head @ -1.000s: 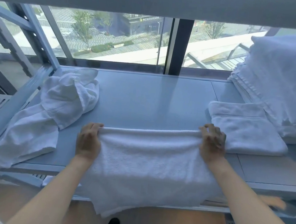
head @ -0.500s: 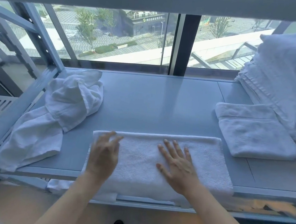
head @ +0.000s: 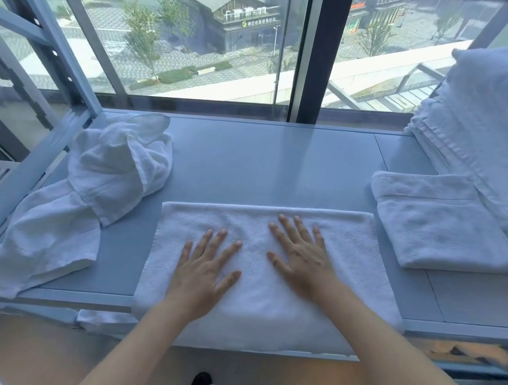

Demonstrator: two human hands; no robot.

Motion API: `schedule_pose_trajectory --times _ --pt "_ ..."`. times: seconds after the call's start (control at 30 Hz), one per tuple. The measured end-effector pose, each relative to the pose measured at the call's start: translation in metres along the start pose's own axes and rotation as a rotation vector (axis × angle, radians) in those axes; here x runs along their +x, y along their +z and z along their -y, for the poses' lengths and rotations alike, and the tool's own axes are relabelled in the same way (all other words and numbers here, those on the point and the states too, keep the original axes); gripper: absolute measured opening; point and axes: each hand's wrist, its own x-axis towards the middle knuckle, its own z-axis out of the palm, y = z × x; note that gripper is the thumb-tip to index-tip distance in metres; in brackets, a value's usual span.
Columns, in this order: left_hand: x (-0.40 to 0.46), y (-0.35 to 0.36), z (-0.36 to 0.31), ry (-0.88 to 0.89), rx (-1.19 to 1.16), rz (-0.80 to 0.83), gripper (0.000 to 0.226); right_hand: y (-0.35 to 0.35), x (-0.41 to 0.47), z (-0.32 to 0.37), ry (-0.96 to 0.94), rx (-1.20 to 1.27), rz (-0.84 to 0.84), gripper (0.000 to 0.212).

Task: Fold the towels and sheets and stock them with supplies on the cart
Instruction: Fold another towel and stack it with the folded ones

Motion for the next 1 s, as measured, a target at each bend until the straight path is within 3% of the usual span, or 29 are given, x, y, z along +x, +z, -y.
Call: schedule_pose_trajectory --times 0.3,0.43,0.57,0.63,0.77,0.87,1.0 --pt "0.101 -0.018 0.011 -0.038 -0.022 0.022 0.065 -0.04 0.079 -0.009 0.034 -0.04 0.006 0.064" --pt "0.099 -0.014 0.017 -0.008 -0.019 0.002 0.067 -0.038 0.009 0.01 0.006 0.161 -0.142 0.063" --pt "0.094 -0.026 0.005 -0.029 0.048 0.04 0.062 -0.023 -0.067 -0.009 0.091 0.106 -0.058 0.068" --pt "0.081 -0.037 -0.011 -0.052 0.096 -0.022 0.061 -0.02 -0.085 -0.025 0.161 0.043 -0.02 0.07" --pt "0.003 -0.034 -0.035 -0.08 -0.043 -0.19 0.057 -0.008 -0.109 -0.046 0.176 0.033 -0.001 0.07" --pt "-0.062 -0.01 -0.029 -0.17 -0.061 -0.077 0.068 0.001 -0.119 -0.054 0.181 0.005 -0.022 0.069" --pt "-0.082 0.01 -0.015 -0.113 -0.046 -0.053 0.07 0.004 -0.115 -0.055 0.175 0.019 -0.041 0.069"
